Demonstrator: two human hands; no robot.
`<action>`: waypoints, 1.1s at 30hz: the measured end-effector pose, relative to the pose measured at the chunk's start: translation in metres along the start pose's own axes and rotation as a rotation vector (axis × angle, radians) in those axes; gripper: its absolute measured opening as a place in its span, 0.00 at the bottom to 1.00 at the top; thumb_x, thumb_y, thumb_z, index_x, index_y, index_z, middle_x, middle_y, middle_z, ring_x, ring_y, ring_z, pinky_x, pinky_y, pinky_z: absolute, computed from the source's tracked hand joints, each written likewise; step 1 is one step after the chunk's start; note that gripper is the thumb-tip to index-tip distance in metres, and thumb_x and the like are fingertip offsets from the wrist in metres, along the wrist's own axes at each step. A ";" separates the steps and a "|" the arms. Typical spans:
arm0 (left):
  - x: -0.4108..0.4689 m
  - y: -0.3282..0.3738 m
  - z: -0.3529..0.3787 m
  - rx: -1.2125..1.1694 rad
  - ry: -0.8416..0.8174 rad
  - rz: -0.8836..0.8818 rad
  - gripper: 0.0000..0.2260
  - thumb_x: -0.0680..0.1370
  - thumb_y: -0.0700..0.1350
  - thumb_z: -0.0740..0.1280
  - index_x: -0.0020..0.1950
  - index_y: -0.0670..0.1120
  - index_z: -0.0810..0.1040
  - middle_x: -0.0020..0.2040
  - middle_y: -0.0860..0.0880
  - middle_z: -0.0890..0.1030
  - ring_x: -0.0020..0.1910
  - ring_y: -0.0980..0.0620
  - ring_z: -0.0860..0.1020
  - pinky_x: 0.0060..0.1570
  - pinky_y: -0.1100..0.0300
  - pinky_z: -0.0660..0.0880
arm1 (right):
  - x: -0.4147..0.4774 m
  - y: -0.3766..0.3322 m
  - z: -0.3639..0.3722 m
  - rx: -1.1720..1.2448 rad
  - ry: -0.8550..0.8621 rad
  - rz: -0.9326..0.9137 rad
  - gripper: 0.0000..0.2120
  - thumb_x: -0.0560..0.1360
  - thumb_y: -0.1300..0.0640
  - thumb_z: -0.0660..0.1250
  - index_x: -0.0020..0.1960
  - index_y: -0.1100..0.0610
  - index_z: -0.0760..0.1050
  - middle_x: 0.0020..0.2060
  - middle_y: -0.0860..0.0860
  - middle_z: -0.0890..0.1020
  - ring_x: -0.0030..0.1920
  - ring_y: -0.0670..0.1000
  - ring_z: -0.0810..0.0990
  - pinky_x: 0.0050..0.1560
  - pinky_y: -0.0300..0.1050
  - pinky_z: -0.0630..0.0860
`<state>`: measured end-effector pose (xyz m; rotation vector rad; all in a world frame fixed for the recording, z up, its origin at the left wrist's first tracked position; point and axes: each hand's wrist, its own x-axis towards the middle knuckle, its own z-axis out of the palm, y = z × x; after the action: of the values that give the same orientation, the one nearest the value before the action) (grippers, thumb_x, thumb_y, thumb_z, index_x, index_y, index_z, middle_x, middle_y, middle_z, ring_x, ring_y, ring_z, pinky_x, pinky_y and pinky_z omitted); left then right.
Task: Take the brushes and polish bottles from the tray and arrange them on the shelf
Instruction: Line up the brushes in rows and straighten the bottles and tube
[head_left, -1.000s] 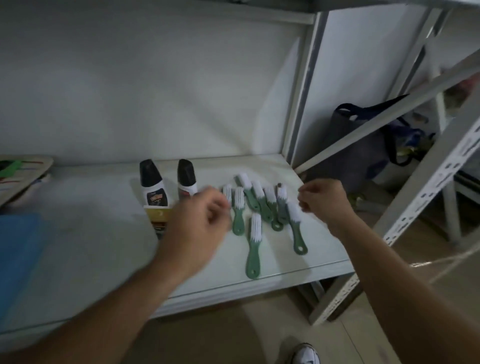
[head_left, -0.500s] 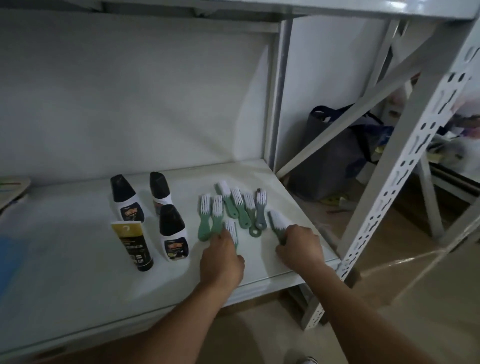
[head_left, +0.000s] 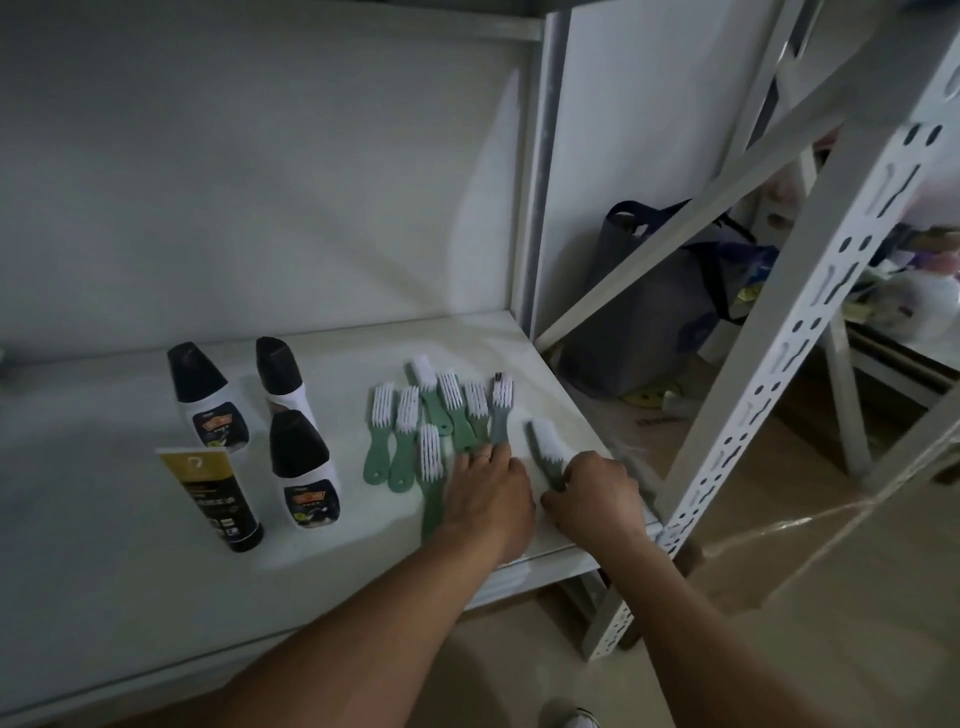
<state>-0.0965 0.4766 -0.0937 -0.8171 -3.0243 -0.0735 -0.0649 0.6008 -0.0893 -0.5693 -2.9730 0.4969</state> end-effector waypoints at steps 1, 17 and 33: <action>-0.004 0.001 0.003 -0.019 0.000 0.005 0.19 0.80 0.50 0.57 0.68 0.44 0.72 0.72 0.46 0.68 0.71 0.44 0.64 0.69 0.47 0.62 | 0.001 0.000 0.000 0.011 0.005 0.006 0.10 0.69 0.50 0.71 0.39 0.57 0.75 0.36 0.53 0.80 0.39 0.55 0.80 0.37 0.44 0.75; -0.028 -0.011 0.011 -0.197 -0.015 -0.007 0.25 0.82 0.50 0.53 0.78 0.45 0.57 0.81 0.47 0.56 0.79 0.47 0.55 0.77 0.51 0.52 | 0.010 0.003 0.006 0.107 0.080 -0.017 0.08 0.73 0.56 0.70 0.51 0.56 0.83 0.46 0.54 0.84 0.44 0.54 0.80 0.43 0.45 0.77; -0.080 -0.032 0.002 -0.155 0.122 -0.100 0.17 0.78 0.44 0.58 0.67 0.45 0.71 0.70 0.46 0.69 0.69 0.45 0.65 0.69 0.53 0.65 | -0.005 -0.011 0.003 -0.065 -0.135 -0.258 0.17 0.81 0.52 0.60 0.68 0.44 0.75 0.70 0.52 0.68 0.69 0.58 0.64 0.67 0.59 0.63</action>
<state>-0.0432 0.4085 -0.0986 -0.6432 -2.9697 -0.3488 -0.0640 0.5886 -0.0884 -0.1561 -3.1355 0.4318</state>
